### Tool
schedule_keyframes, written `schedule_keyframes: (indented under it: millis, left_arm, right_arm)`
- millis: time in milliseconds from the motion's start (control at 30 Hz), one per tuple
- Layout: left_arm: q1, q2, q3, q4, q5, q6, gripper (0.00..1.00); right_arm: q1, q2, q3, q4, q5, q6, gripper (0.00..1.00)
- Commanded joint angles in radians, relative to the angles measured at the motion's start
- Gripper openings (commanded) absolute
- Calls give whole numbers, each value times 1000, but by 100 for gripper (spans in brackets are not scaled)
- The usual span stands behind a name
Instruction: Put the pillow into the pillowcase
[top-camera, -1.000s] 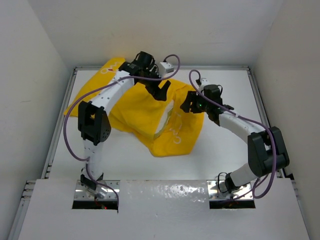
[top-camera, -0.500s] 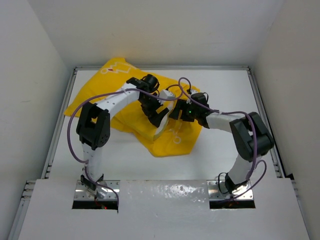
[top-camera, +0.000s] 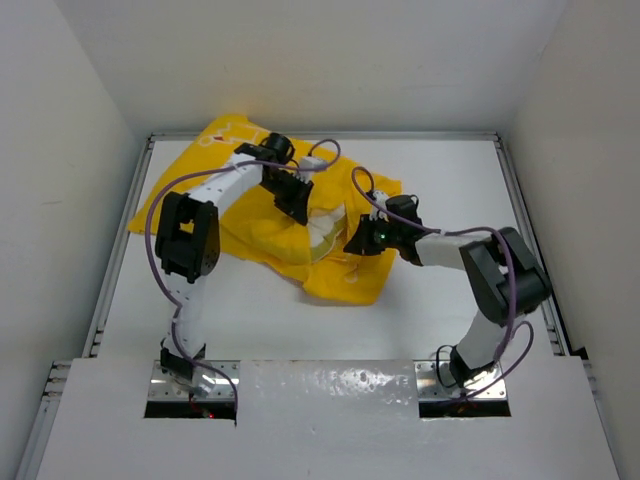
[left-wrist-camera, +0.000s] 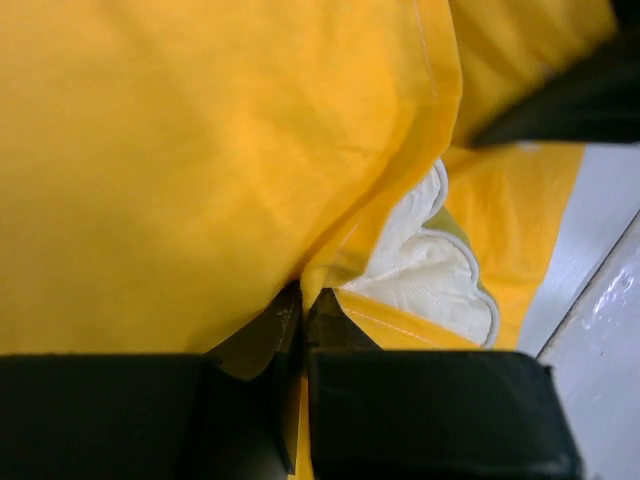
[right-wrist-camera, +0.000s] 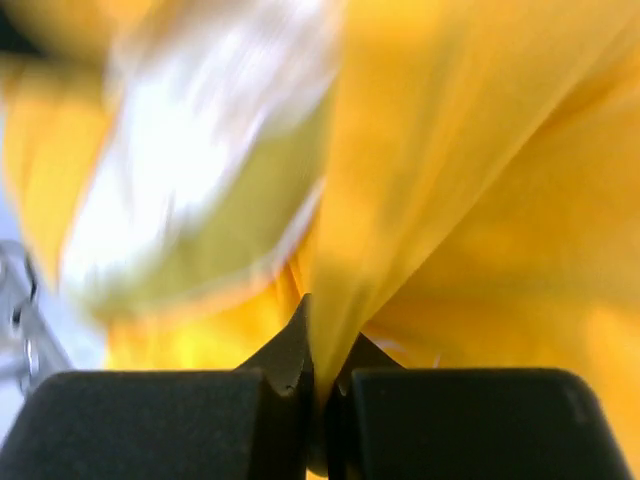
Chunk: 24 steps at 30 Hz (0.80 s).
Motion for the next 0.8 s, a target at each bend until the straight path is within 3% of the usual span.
schedule_keyframes:
  millis: [0,67,133,233,267,300,433,567,633,667,733,767]
  left_arm:
    - [125,-43,89,132,-25,-39,0]
    - [96,-53,154,73,41,39,0]
    - [47,-65,177,-29,46,146,21]
    - [-106,-112,70,12,-116,165,32]
    - [-117,-122,33,72,-120,148,51]
    - [-122,-126,10,77,-102,139,57]
    - [-126,-57,45,-68,16,199,72]
    - [-127,-10,20,-107,-66,207,73]
    - [-125,-13,-32,-28,-188,133,72]
    - [-125,-22,-55,62,-233,86,62]
    - [-123,-45,-102,150,-332,47,28]
    - [-122,-48,-108,222,-354,17,3]
  right_arm:
    - [7,-162,-65,-84,-135,-192,0]
    - [8,-190,-85,-115,-63,-203,0]
    - [8,-178,-70,-109,-39,-189,0]
    - [8,-150,-39,-26,-64,-136,0]
    - [7,-154,-50,9,-120,-123,0]
    - [8,-171,-56,40,-136,-99,0]
    - [7,-210,-67,68,-174,-83,0]
    - [5,-217,-61,31,-162,-97,0]
    - [5,-220,-64,36,-167,-100,0]
    - [2,-222,-74,40,-171,-99,0]
    - [-1,-240,-97,77,-246,-91,0]
    - [-5,-253,-108,95,-287,-83,0]
